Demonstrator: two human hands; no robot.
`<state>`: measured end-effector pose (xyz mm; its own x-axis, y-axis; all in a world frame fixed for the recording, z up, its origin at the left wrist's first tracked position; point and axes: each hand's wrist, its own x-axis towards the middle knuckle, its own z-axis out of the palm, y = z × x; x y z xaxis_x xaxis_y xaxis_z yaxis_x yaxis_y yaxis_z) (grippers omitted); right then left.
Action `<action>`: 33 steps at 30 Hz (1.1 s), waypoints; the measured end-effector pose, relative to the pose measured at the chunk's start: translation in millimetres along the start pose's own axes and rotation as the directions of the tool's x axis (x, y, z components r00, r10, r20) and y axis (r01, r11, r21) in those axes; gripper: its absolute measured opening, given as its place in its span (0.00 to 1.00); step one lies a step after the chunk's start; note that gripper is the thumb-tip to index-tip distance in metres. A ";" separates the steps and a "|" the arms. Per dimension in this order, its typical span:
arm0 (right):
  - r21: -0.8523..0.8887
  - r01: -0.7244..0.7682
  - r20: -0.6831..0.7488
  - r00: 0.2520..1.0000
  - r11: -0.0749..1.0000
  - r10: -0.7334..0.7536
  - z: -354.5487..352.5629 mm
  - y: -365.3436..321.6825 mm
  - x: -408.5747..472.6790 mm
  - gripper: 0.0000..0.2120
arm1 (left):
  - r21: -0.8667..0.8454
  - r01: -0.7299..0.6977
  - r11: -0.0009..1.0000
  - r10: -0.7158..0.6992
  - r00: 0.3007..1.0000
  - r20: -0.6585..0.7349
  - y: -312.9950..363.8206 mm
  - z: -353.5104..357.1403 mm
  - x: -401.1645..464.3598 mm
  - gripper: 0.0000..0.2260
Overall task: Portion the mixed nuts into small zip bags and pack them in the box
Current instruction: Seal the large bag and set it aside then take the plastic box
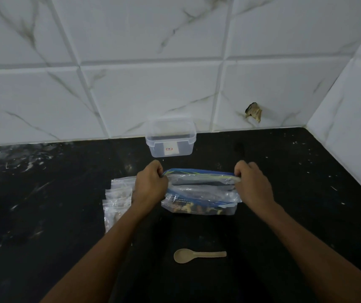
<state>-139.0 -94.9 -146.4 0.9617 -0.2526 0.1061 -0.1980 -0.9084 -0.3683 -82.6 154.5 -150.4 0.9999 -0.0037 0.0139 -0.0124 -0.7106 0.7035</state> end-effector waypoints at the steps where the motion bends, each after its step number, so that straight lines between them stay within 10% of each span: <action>1: 0.046 -0.042 0.066 0.997 0.998 0.039 -1.3 0.4 1.5 0.07 | -0.048 0.039 0.998 -0.039 0.999 0.013 0.1 -1.2 0.8 0.07; 5: 0.560 -0.481 0.614 0.787 0.675 0.051 -17.2 12.0 7.8 0.09 | -0.223 0.243 0.944 -0.204 0.962 0.182 -2.2 -7.2 0.9 0.07; 9: 0.687 -0.568 0.669 0.738 0.454 -0.090 -21.2 17.6 6.8 0.15 | -0.423 0.477 0.770 -0.332 0.866 0.373 2.2 -7.3 -5.8 0.10; 12: 0.692 -0.583 0.676 0.730 0.425 -0.098 -18.5 16.1 8.1 0.17 | -0.553 0.574 0.603 -0.296 0.806 0.514 7.3 -11.7 -5.5 0.11; 15: 0.728 -0.566 0.603 0.797 0.388 0.031 -15.7 14.8 11.7 0.14 | -0.504 0.532 0.680 -0.294 0.828 0.478 7.5 -17.6 -0.5 0.09; 18: 0.509 -0.393 0.276 0.917 0.766 0.287 -12.7 4.2 11.6 0.07 | -0.267 0.371 0.889 -0.292 0.911 0.291 5.8 -17.5 2.2 0.06; 21: 0.108 -0.176 -0.027 0.983 0.978 0.180 -7.9 -7.8 10.2 0.07 | 0.003 0.137 0.991 -0.136 0.977 0.166 4.3 -12.7 1.0 0.05; 24: 0.351 -0.220 0.163 0.972 0.910 0.172 -14.1 -11.9 15.1 0.07 | 0.107 0.017 0.994 -0.035 0.985 0.167 8.0 -14.2 -2.5 0.05; 28: 0.706 -0.493 0.541 0.839 0.509 0.063 -31.6 -9.3 17.8 0.07 | 0.083 0.049 0.995 -0.062 0.985 0.160 9.7 -19.5 0.2 0.09; 33: 0.646 -0.536 0.502 0.835 0.543 0.227 -25.7 1.2 24.8 0.04 | 0.131 0.059 0.990 -0.078 0.986 0.146 6.1 -26.1 2.5 0.10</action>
<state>-120.3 -110.8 -120.5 0.8528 -0.2499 -0.4587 -0.5009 -0.1423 -0.8537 -80.3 168.6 -127.5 0.9881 -0.0513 -0.1450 0.0473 -0.7958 0.6038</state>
